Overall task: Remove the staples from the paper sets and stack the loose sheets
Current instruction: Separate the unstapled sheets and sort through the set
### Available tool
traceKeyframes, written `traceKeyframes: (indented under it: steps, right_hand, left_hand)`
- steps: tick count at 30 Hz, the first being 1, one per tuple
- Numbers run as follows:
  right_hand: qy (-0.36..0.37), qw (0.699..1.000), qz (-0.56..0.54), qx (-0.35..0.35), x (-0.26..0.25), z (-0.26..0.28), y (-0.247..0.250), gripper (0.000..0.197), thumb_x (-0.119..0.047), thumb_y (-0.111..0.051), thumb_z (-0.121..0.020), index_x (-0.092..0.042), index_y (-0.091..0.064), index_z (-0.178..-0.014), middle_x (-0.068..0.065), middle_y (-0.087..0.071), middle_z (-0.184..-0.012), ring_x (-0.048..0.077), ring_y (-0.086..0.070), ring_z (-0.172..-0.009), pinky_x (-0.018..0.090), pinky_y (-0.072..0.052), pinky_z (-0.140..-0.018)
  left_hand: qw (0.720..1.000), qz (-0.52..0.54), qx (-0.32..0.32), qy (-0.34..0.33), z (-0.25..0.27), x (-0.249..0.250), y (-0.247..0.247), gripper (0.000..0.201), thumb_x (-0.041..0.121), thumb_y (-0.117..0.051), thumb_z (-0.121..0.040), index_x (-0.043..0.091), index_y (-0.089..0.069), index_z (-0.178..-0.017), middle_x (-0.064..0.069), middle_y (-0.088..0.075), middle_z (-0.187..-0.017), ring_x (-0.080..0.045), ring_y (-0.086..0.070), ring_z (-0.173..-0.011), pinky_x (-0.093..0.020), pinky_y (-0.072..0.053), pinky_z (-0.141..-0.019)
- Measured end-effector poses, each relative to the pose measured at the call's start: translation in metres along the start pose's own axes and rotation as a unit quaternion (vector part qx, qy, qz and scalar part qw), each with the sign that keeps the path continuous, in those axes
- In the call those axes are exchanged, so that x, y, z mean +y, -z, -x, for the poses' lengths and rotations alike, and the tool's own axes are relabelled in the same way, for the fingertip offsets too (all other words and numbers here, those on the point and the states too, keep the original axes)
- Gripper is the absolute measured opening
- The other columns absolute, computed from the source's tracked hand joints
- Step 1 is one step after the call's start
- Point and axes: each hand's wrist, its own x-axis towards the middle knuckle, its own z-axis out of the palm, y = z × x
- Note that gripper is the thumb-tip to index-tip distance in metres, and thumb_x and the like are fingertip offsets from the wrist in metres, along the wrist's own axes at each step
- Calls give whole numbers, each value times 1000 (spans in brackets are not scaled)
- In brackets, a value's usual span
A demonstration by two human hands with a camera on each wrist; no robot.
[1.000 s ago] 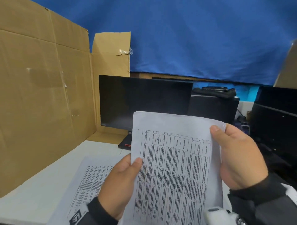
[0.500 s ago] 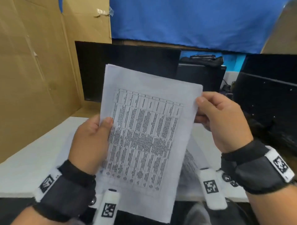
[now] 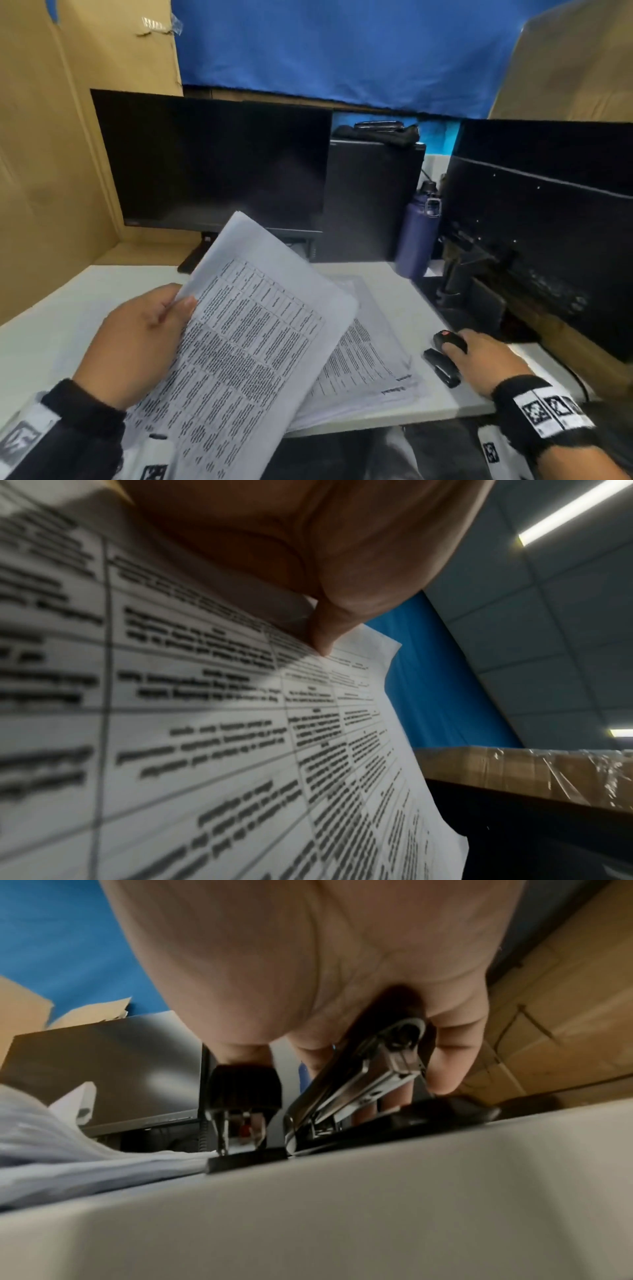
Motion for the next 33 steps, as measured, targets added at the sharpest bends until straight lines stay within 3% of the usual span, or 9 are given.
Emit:
traceKeyframes:
  steps: [6,9,11,13,15,19,23,28,33]
  right_hand:
    - [-27,994,-106,20,-4,1,20,29,-33,-42,-103,-9,-56,-111,17,-66,-110,37,-62,-111,44,-47,-96]
    - [2,947,-306,100,-21,21,53,31,-38,-43,-104,-12,-58,-107,18,-68,-105,40,-64,-105,50,-50,-95]
    - [-4,838,-543,56,-44,41,67,33,-46,-45,-102,-16,-59,-108,18,-73,-103,38,-70,-100,55,-55,-91]
    - [-28,677,-733,-54,-69,58,66,40,-44,-45,-102,-11,-57,-119,21,-75,-104,40,-74,-97,57,-56,-88]
    - [-47,602,-788,-120,-93,79,62,38,-36,-46,-102,-4,-56,-120,21,-70,-102,40,-74,-95,53,-58,-86]
    - [-33,572,-808,-136,-119,104,50,14,-12,-49,-94,-6,-62,-95,10,-65,-86,31,-67,-93,42,-48,-86]
    - [-11,544,-834,-90,-133,118,41,19,-32,-66,-94,-15,-63,-85,2,-66,-71,23,-65,-74,36,-53,-74]
    - [22,558,-828,-53,-138,128,33,29,-42,-59,-96,-15,-63,-87,11,-77,-93,22,-66,-83,41,-53,-85]
    - [43,604,-796,-10,-145,134,26,40,-49,-55,-97,-20,-66,-73,11,-75,-80,23,-70,-77,44,-51,-86]
  left_hand:
    - [998,-5,-56,-25,3,-20,-17,34,36,-50,-104,17,-62,-78,-11,-67,-68,-27,-65,-64,-39,-51,-62]
    - [996,-9,-68,-52,6,-23,-22,34,35,-53,-103,17,-59,-75,-6,-60,-62,-18,-55,-55,-34,-42,-57]
    - [994,-16,-86,-64,10,-21,-26,35,37,-53,-103,18,-57,-74,1,-54,-58,-10,-49,-52,-31,-38,-56]
    - [991,-21,-110,-72,15,-18,-34,35,36,-53,-103,19,-54,-72,7,-51,-54,-6,-46,-49,-29,-37,-55]
    - [987,-35,-132,-91,22,-14,-42,34,38,-53,-102,21,-54,-73,9,-54,-56,-7,-48,-50,-28,-37,-54]
    - [970,-106,-163,-148,38,-9,-56,28,44,-49,-103,28,-58,-83,7,-62,-65,-10,-57,-60,-24,-39,-53]
    - [955,-163,-169,-182,48,-6,-66,28,47,-43,-105,27,-58,-92,4,-61,-69,-11,-59,-66,-27,-47,-62]
    - [965,-113,-179,-154,49,-3,-68,31,44,-45,-105,29,-53,-80,3,-60,-65,-11,-56,-59,-28,-45,-58]
    - [962,-110,-184,-167,54,3,-72,32,44,-44,-106,32,-51,-77,3,-60,-64,-11,-57,-60,-28,-45,-57]
